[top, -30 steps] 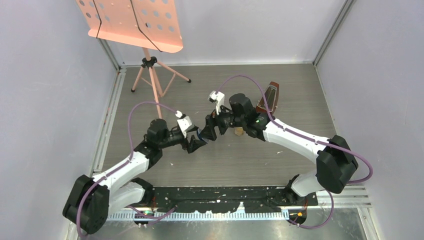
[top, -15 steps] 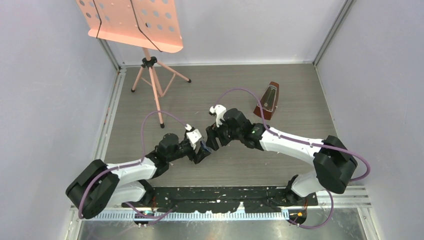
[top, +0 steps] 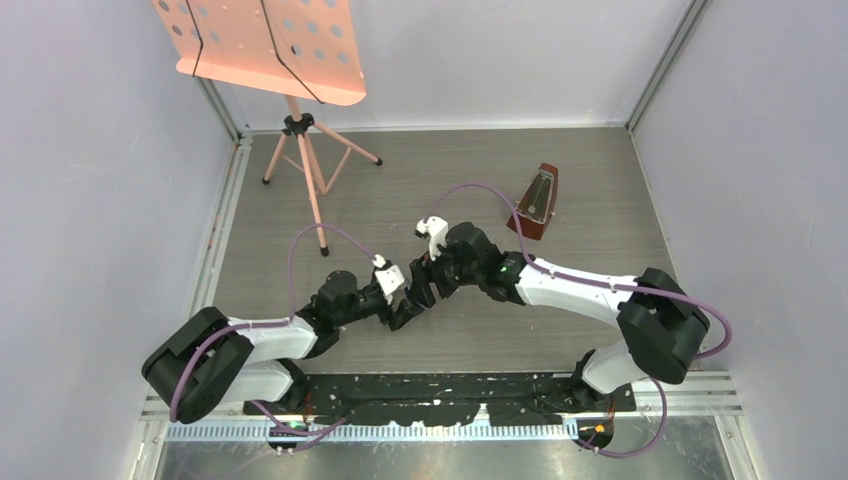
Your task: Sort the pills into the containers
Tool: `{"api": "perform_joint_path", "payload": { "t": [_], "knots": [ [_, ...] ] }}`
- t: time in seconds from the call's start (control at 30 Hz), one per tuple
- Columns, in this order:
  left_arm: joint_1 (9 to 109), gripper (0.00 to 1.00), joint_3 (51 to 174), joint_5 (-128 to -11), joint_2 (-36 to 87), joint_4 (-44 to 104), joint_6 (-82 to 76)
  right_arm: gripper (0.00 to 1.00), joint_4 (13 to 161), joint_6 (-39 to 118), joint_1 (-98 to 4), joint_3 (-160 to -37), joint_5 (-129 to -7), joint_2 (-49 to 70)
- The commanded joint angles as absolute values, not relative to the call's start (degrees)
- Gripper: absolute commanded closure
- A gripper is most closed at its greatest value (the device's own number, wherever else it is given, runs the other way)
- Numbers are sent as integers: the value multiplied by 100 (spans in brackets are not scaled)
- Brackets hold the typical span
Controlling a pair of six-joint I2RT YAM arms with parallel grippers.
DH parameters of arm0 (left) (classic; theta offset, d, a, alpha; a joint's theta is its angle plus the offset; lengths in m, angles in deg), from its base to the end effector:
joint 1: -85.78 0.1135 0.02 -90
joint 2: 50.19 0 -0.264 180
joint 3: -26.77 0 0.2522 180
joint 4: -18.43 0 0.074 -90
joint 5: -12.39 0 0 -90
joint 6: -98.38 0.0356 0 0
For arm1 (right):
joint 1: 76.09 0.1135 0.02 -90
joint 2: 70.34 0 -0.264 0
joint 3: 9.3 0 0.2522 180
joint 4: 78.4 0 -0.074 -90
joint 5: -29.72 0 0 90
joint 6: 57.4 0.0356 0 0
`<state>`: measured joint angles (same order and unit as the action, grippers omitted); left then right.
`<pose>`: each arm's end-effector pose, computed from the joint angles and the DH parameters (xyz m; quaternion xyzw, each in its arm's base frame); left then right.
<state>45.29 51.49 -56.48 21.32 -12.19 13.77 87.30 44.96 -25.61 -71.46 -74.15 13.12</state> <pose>0.1528 -0.1474 0.1502 0.4078 0.6809 -0.3178 0.5188 0.1927 0.2470 0.2210 -0.3405 0.8165 0.3282 0.3312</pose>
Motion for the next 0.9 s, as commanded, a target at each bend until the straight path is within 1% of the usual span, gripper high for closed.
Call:
{"api": "perform_joint_path", "payload": {
  "t": [0.0, 0.2, 0.3, 0.4, 0.43, 0.53, 0.7, 0.77, 0.87],
  "knots": [
    [4509, 82, 5208, -5378, 2114, -1764, 1622, 27, 8955, 4565, -2537, -7380, -7462, 1446],
    [4508, 83, 5264, -5358, 2091, -1678, 1709, 33, 8828, 4464, -2537, -7408, -7538, 1546],
    [4508, 84, 5275, -5328, 2100, -1639, 1749, 41, 8828, 4456, -2537, -7411, -7567, 1569],
    [4506, 85, 5275, -5306, 2080, -1592, 1791, 51, 8828, 4456, -2537, -7412, -7601, 1558],
    [4504, 86, 5275, -5323, 2069, -1569, 1803, 53, 8828, 4456, -2537, -7406, -7619, 1557],
    [4502, 89, 5283, -5318, 2029, -1505, 1857, 59, 8748, 4401, -2537, -7396, -7631, 1553],
    [4508, 95, 5283, -5304, 1965, -1296, 1986, 63, 8578, 4342, -2539, -7380, -7579, 1508],
    [4508, 96, 5283, -5327, 1949, -1227, 2032, 68, 8571, 4368, -2545, -7377, -7571, 1509],
    [4509, 99, 5279, -5356, 1926, -1148, 2075, 72, 8574, 4396, -2546, -7377, -7649, 1556]
  ]
}}
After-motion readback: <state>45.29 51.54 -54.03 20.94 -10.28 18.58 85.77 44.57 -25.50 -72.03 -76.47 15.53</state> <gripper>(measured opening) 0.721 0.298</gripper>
